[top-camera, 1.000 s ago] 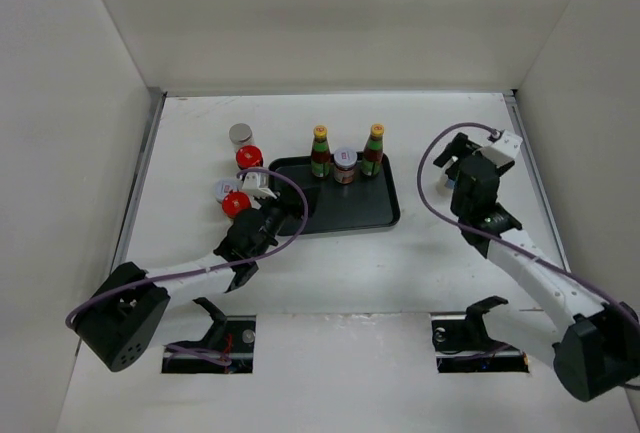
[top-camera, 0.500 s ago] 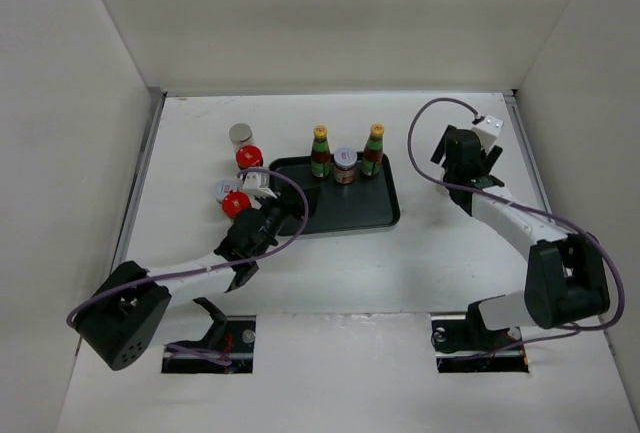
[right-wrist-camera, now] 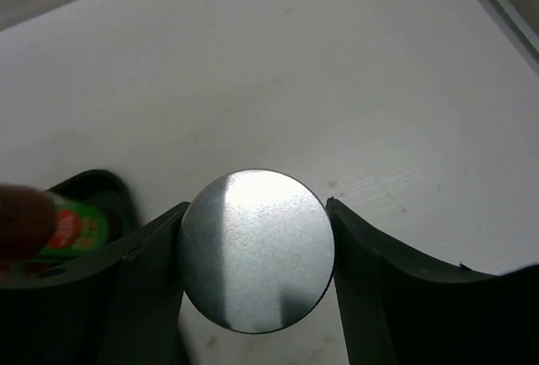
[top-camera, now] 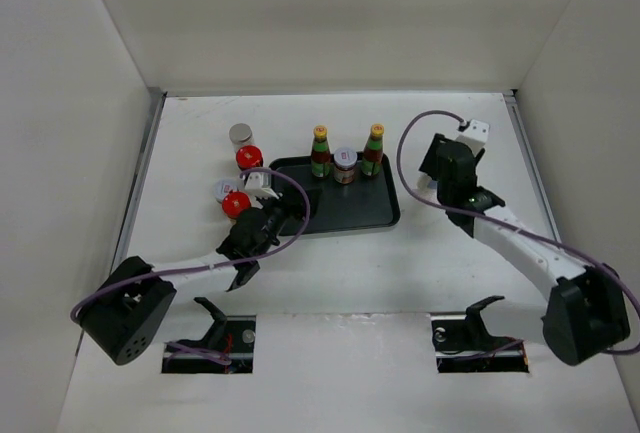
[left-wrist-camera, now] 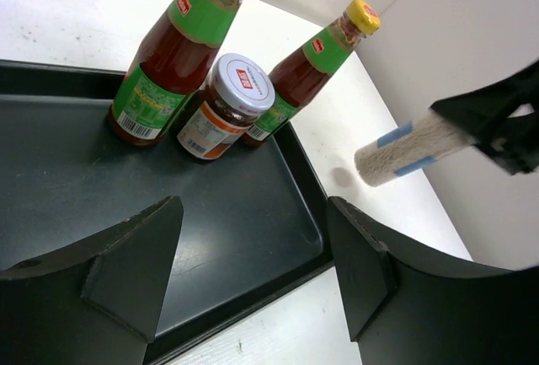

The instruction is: Organize the condiment bottles

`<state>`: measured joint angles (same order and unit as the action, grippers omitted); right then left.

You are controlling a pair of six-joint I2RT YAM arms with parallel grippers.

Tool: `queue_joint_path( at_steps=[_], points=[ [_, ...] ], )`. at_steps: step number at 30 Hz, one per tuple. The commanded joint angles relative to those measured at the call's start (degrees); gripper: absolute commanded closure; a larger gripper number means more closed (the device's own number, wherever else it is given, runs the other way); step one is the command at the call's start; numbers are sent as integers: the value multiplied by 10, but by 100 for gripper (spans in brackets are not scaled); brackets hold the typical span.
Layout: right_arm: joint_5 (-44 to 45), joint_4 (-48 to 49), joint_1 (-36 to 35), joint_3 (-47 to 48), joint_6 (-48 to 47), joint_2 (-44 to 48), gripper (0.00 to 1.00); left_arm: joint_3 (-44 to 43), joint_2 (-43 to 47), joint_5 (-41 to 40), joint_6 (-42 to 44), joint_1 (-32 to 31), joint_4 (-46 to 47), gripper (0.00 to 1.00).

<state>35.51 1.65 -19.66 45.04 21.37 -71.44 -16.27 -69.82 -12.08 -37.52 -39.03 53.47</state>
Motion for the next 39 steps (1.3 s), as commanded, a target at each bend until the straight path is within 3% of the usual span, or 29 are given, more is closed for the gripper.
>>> queue_joint_path(
  at_steps=[1,8,16,21,22,23,32,38,39],
  points=[
    [-18,47,-69,18,-19,53,49,-19,-4,10,-6,2,39,32],
    [-67,70,-178,43,-9,-10,48,-29,11,5,-2,2,20,33],
    [-76,135,-209,44,-16,-94,46,-50,52,-37,12,-1,-50,33],
    [-75,142,-215,32,-23,-89,13,-70,79,-63,24,-4,-100,33],
    [-74,141,-219,28,-28,-79,2,-76,86,-72,28,-4,-114,32],
    [-72,143,-222,23,-31,-66,0,-86,94,-82,32,-3,-133,31],
    [-83,162,-230,-42,-13,77,0,-229,178,-242,94,20,-451,19],
    [-145,222,-230,-86,31,77,0,-346,107,-295,134,64,-602,12],
    [-158,228,-230,-88,39,73,10,-358,87,-291,136,74,-614,11]
  ],
)
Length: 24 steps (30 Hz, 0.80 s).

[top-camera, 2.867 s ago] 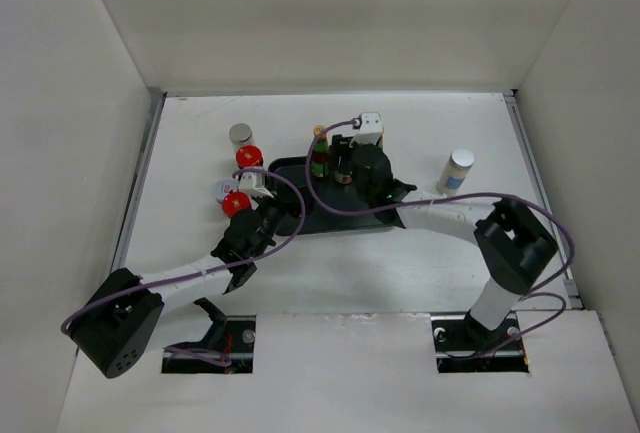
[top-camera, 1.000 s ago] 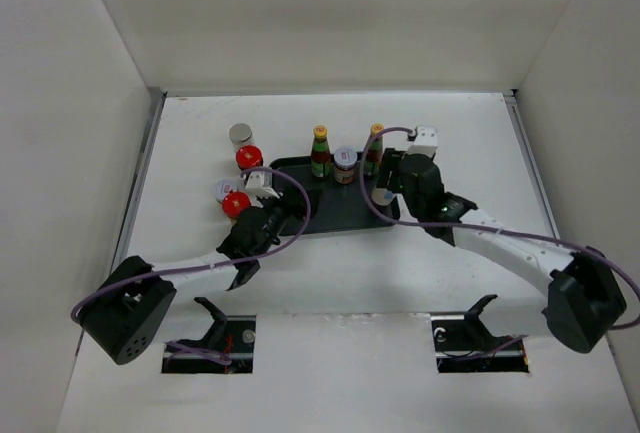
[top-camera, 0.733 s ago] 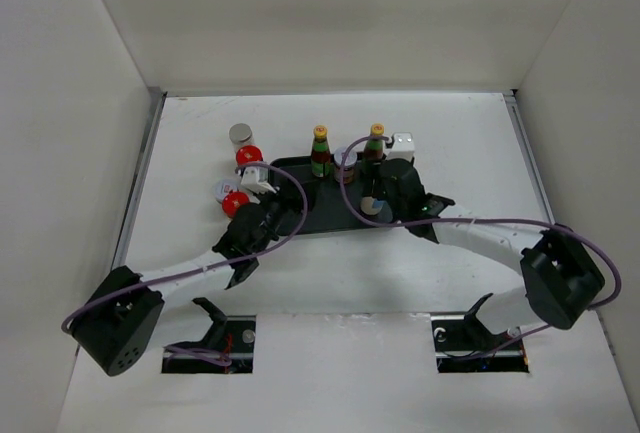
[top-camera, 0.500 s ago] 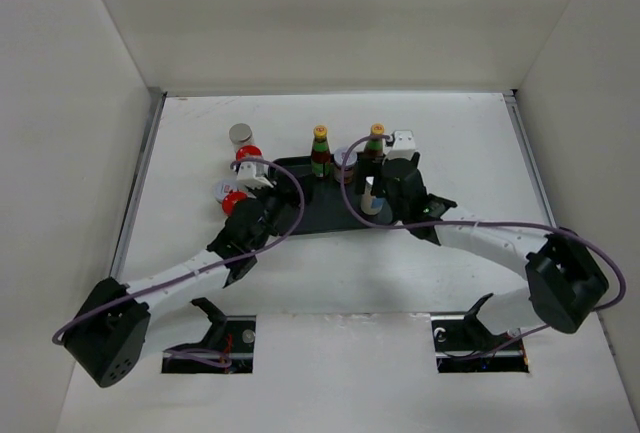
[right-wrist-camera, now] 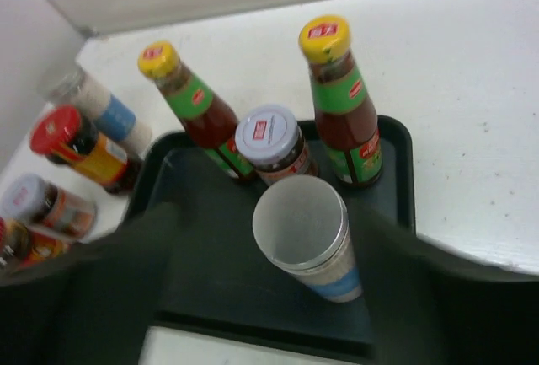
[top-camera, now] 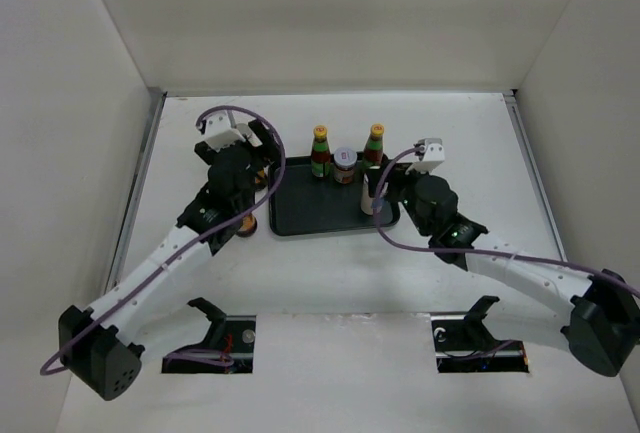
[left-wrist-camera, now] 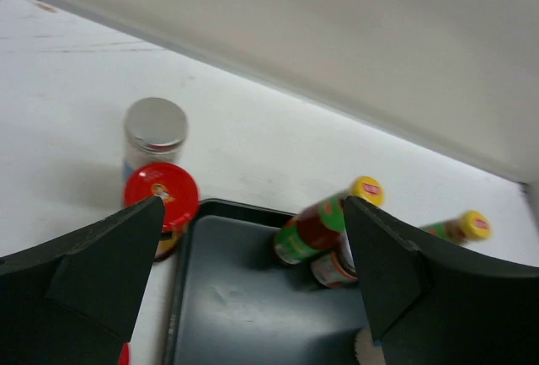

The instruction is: Organize the condiment bottles

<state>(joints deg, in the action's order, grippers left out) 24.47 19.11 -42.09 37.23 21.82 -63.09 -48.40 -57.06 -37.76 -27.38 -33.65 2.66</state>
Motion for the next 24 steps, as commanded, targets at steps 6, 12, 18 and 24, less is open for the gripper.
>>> queue_joint_path(
  at_steps=[6,12,18,24],
  points=[
    [-43,74,-6,-19,49,-40,76,-96,-157,40,35,97,-112,10],
    [-44,98,-6,-29,49,-48,51,-132,-239,77,48,152,-65,10],
    [-51,103,-8,-23,46,-69,32,-180,-312,118,58,185,-57,10],
    [-67,104,-15,-18,43,-79,29,-222,-370,121,74,188,-49,15]
  ],
)
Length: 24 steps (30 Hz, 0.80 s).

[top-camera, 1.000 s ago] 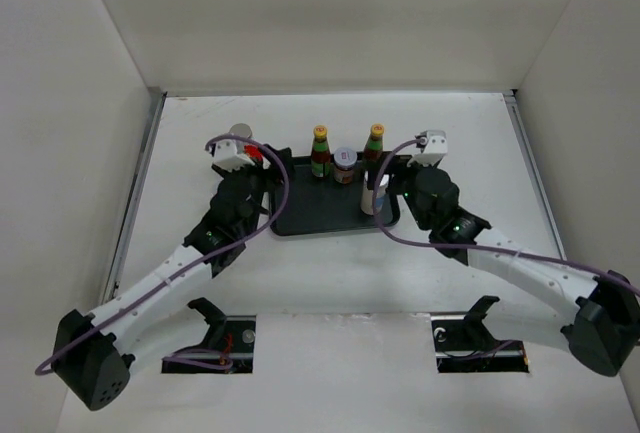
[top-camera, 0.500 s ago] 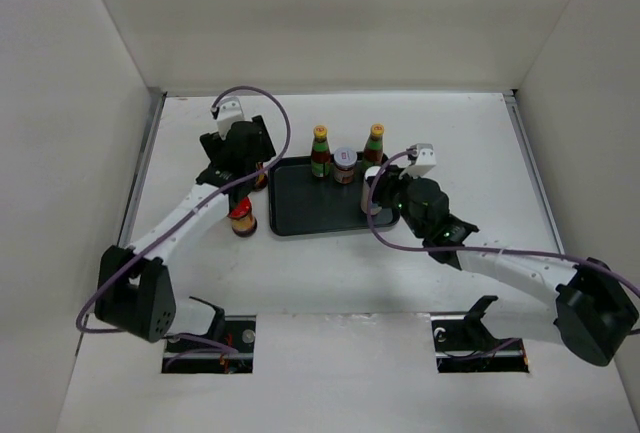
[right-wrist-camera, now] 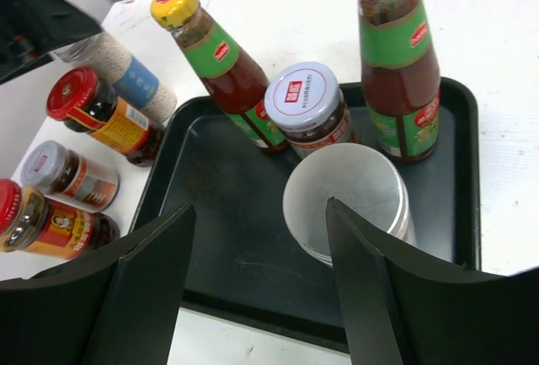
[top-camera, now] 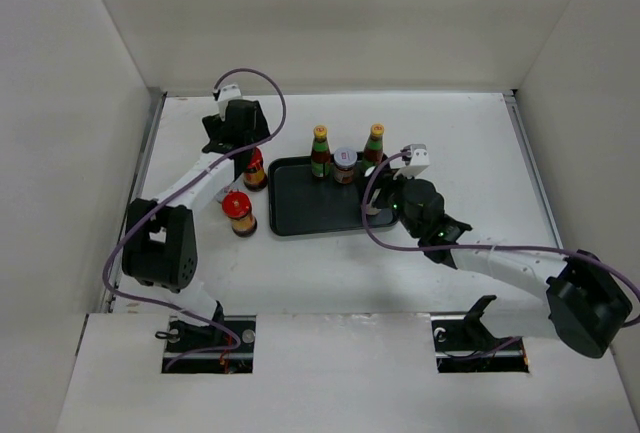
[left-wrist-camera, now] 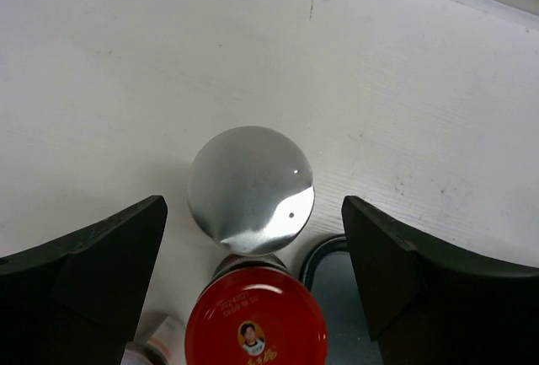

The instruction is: Organize the condiment bottles

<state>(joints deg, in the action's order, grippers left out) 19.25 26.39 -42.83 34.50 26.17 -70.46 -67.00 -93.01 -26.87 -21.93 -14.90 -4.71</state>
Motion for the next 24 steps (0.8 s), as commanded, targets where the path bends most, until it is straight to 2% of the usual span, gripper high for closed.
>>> queue_joint_path(
  at_steps=[1,6,10,13,18,24],
  points=[
    [-14,31,-7,9,-2,-6,29,-39,-16,10,22,0,24,16],
    [-11,31,-7,3,-3,8,29,-48,-36,8,22,5,25,24],
    [-9,31,-5,0,-2,11,29,-49,-35,3,22,8,34,42],
    [-9,33,-5,0,-3,8,28,-44,-4,-28,32,-2,64,48],
    [-9,34,-6,1,-3,2,28,-45,48,-93,97,-24,132,48],
    [-9,46,-5,-8,0,15,28,-59,88,-84,124,-60,143,48]
  ],
)
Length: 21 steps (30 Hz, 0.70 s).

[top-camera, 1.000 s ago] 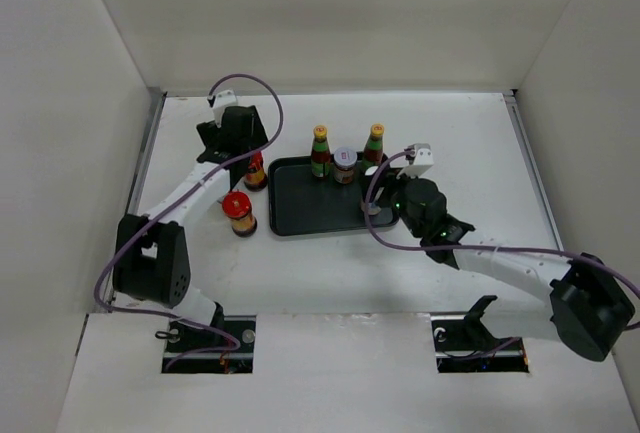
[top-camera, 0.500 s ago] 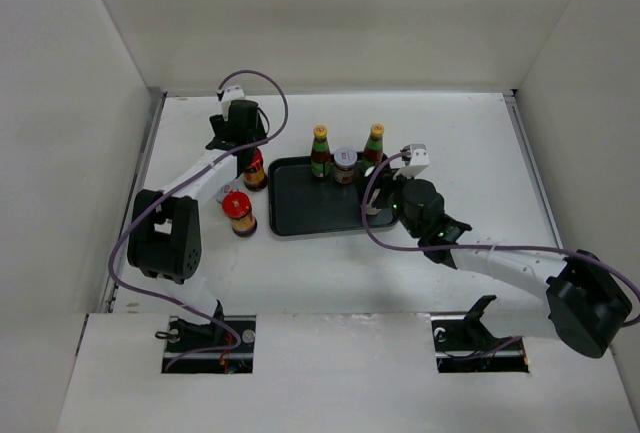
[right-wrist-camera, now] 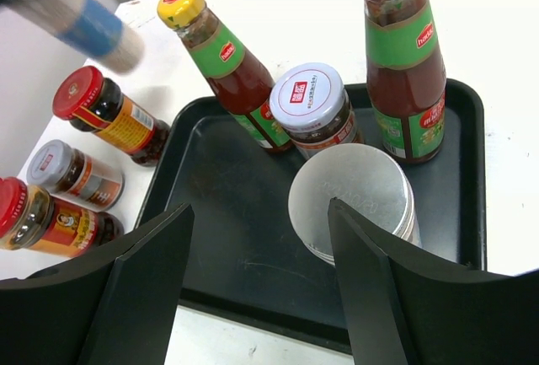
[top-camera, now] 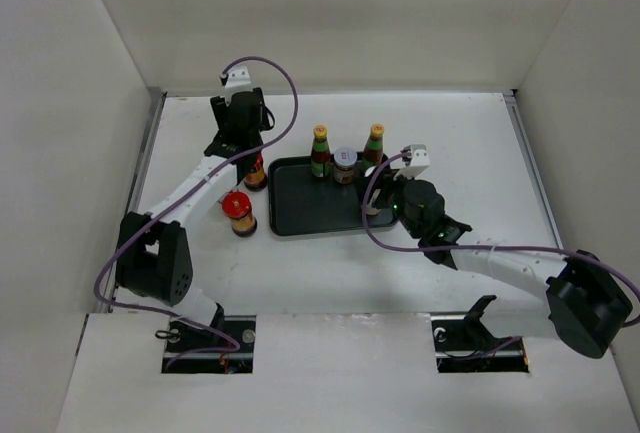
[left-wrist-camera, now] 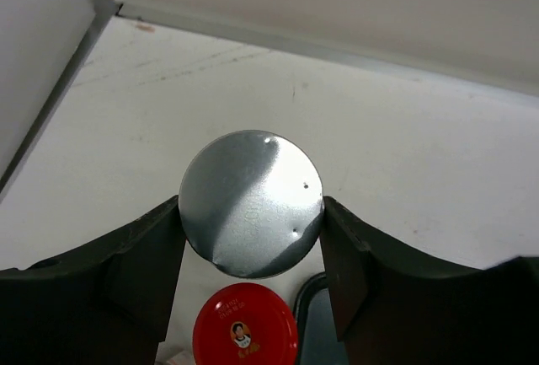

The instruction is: Organize the condiment bottles

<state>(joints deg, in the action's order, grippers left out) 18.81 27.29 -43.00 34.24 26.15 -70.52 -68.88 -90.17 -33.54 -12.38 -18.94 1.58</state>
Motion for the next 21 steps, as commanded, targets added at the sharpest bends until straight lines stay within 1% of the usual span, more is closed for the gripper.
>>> queue_joint_path(
  at_steps=[1,7,10,21],
  points=[
    [-4,40,-3,-8,0,16,28,-42,64,-7,26,-28,72,49],
    [-4,39,1,-9,2,20,28,-26,65,35,-11,-90,30,50],
    [-4,37,1,-8,3,16,28,0,66,50,-34,-110,32,50],
    [7,37,5,-13,3,24,27,77,33,79,-92,-115,48,52]
  ],
)
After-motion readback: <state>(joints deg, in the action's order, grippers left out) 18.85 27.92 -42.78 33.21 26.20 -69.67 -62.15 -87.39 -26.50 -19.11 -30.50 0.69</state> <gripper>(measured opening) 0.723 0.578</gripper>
